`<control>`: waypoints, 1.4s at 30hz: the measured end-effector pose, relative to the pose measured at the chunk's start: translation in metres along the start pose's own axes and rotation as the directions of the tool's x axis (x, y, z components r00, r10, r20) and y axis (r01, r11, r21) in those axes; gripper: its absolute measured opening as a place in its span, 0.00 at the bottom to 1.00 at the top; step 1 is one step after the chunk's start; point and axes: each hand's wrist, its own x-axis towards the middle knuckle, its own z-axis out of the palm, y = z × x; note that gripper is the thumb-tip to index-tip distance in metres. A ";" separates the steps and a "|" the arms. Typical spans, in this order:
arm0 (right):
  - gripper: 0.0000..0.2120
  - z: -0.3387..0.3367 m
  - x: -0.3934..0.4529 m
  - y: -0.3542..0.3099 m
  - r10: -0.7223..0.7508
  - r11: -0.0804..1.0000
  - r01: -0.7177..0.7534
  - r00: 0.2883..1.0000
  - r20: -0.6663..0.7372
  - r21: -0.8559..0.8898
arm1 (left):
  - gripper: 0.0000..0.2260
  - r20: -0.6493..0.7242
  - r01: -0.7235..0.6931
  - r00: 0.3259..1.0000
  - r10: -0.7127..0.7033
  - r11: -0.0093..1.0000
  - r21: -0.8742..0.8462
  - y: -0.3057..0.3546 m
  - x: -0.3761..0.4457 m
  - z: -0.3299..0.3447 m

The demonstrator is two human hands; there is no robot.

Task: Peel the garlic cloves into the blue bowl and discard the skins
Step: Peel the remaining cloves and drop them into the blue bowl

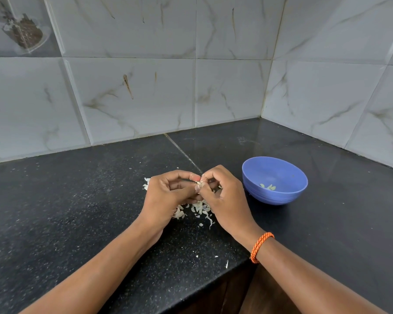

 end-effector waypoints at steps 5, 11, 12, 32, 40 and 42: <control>0.05 -0.002 0.000 -0.002 -0.014 1.000 0.014 1.000 -0.012 0.021 | 0.08 -0.012 0.000 1.000 0.000 1.000 0.009 0.001 0.000 0.001; 0.05 0.000 0.000 0.000 -0.017 1.000 0.018 1.000 -0.015 0.012 | 0.03 -0.043 -0.056 0.997 0.061 0.994 0.096 -0.002 0.003 0.002; 0.05 0.000 0.000 0.000 -0.002 1.000 0.003 1.000 -0.012 0.016 | 0.04 -0.039 -0.051 0.998 0.055 0.994 0.098 -0.003 0.003 0.003; 0.03 -0.021 0.010 0.004 0.003 0.877 0.047 0.995 0.104 -0.478 | 0.07 -0.063 -0.154 0.957 0.282 0.683 0.714 -0.013 0.012 -0.013; 0.09 -0.013 0.028 0.011 0.096 0.807 0.016 0.983 0.159 -0.590 | 0.07 -0.036 -0.167 0.958 0.284 0.654 0.738 -0.014 0.014 -0.012; 0.11 -0.006 0.037 0.016 0.129 0.777 0.025 0.972 0.197 -0.629 | 0.07 -0.037 -0.167 0.958 0.286 0.656 0.736 -0.014 0.014 -0.012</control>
